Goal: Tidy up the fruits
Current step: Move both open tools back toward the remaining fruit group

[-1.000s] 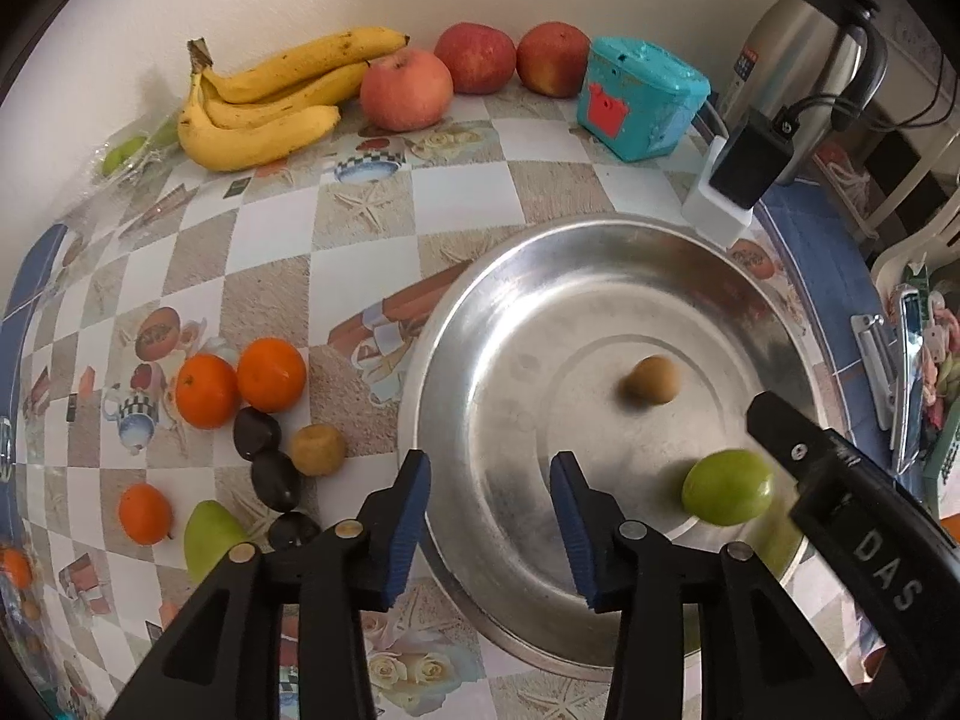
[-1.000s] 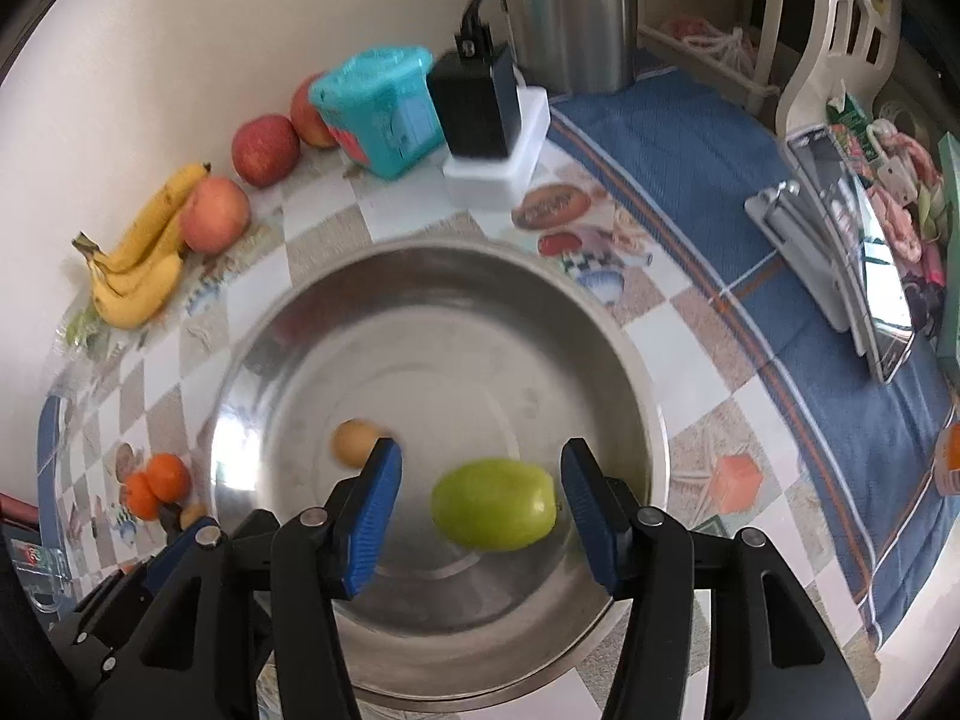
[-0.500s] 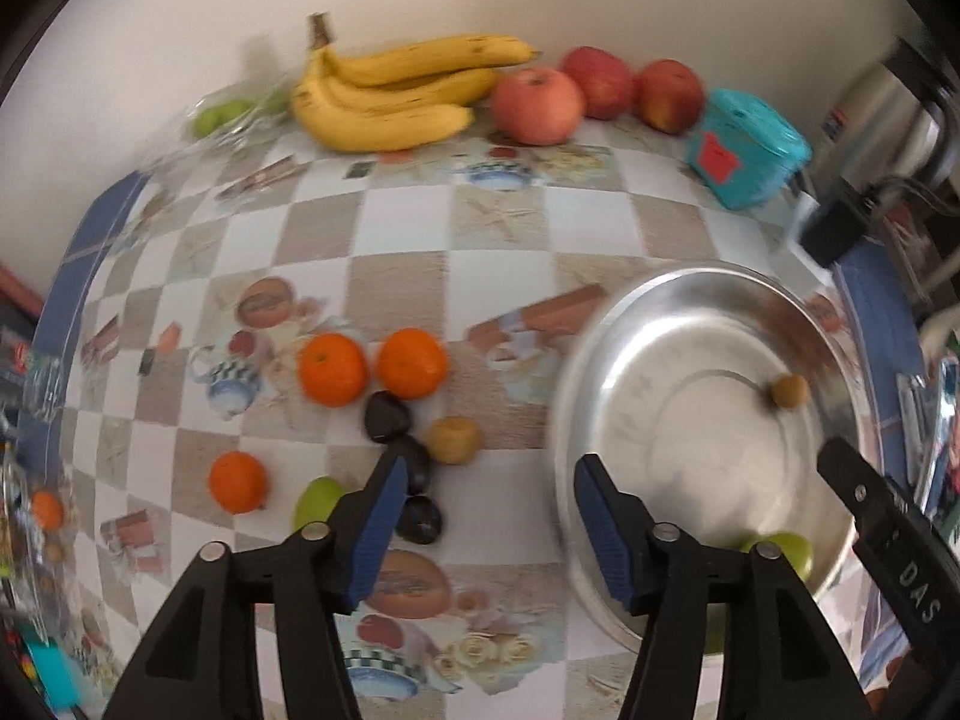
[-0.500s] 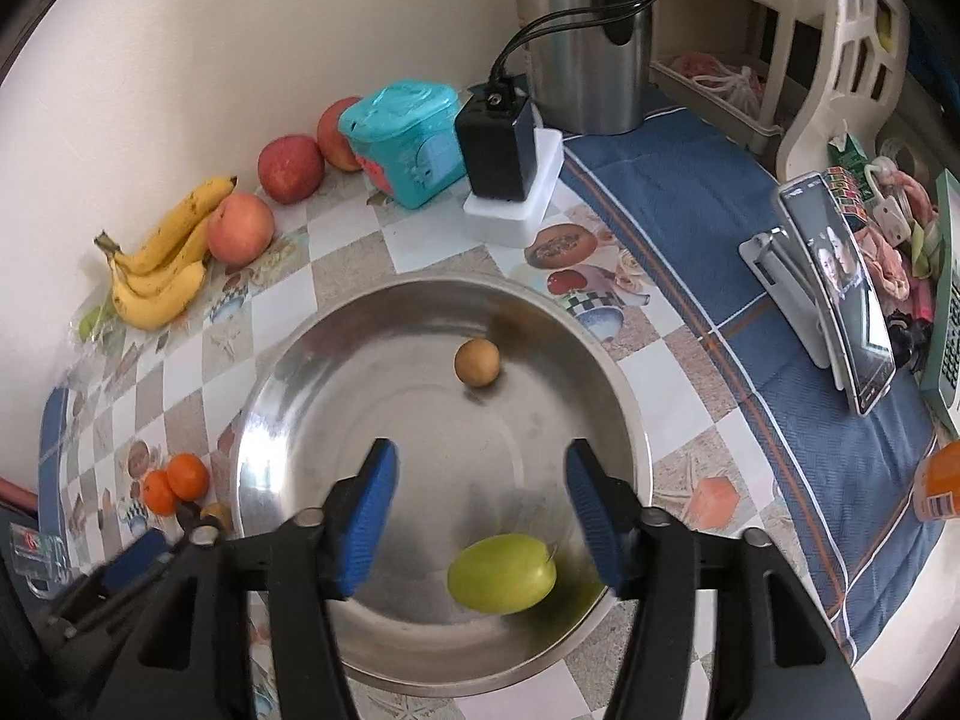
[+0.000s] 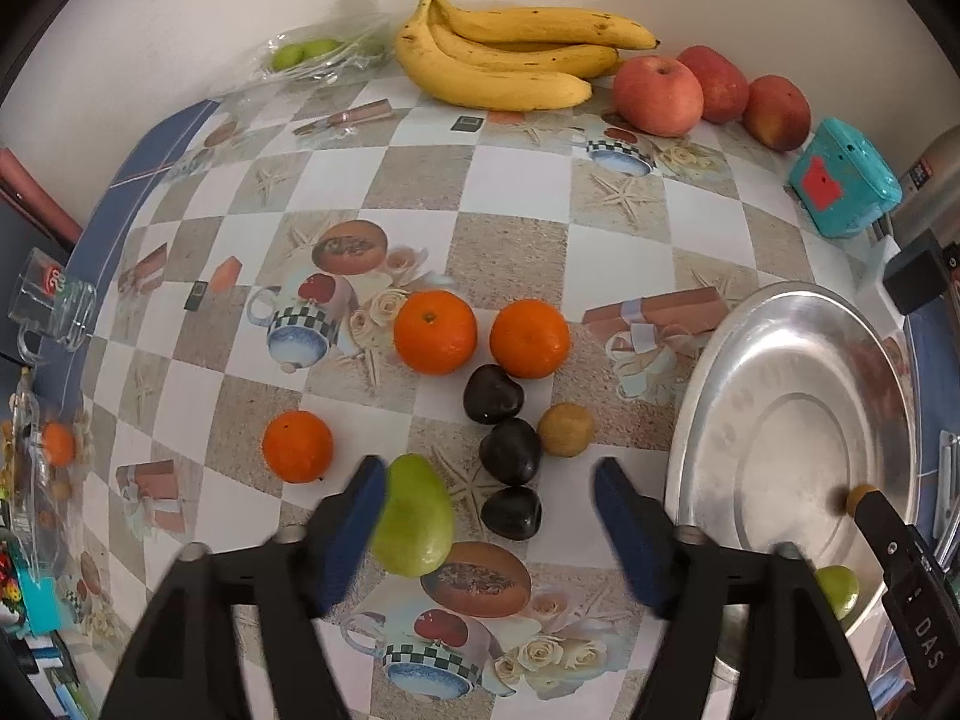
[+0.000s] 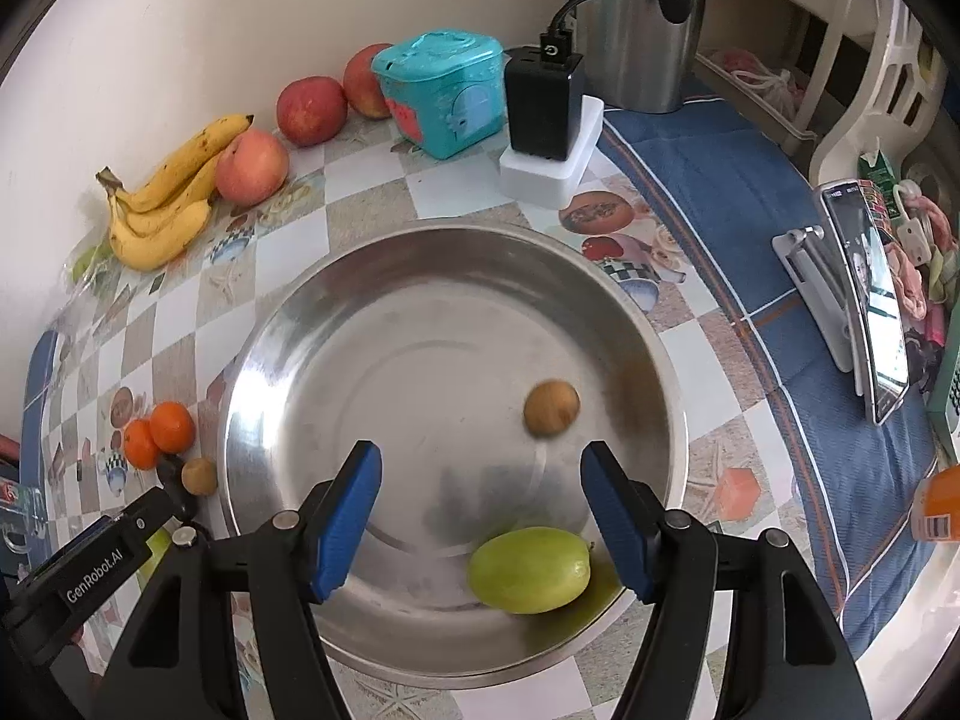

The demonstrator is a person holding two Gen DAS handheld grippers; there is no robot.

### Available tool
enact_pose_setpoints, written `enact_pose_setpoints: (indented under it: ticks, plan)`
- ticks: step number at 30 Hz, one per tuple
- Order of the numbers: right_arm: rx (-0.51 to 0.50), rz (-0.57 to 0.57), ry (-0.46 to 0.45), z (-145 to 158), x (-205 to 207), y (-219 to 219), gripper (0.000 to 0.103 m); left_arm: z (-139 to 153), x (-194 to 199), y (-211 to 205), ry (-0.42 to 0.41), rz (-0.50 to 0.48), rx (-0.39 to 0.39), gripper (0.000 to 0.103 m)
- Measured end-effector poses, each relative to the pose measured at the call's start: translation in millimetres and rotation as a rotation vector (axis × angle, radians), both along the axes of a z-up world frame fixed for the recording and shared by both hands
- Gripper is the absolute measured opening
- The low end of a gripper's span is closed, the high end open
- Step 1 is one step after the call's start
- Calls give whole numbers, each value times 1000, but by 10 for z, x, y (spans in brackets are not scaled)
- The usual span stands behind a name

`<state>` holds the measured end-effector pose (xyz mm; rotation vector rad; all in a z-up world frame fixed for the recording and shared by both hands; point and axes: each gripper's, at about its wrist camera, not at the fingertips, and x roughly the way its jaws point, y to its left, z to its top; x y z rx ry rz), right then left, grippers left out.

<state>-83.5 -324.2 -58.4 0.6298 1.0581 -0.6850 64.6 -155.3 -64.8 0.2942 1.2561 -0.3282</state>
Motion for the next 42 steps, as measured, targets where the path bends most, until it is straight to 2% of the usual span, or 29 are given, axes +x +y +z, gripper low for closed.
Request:
enact_pose_setpoints:
  ticks: [1,2,3,4,5,21,27,34,42]
  plan:
    - [2,6,-4,2,5,7,70,1,8,6,-4,4,0,99]
    - [6,12,-13,3,9,11,74,4,10,23,-14,10,-2,103]
    - [11,16,-24,7,11,17,81,11,15,37,-21,13,-4,103]
    - [9,18,-34,13,12,25,95,10,21,48,-23,16,-5,103]
    - [5,19,-37,21,16,34,97,5,27,66,-24,22,-7,103]
    - [-78,61,7,110,59,199,97,4,36,395,-8,75,-11,103]
    - [-104,115,-28,251,102,443,97,-19,56,551,11,105,-28,103]
    - [-132,154,-12,271,151,605,97,117,13,605,3,83,-49,103]
    - [-105,173,-44,248,181,667,97,231,140,978,-14,140,-90,103]
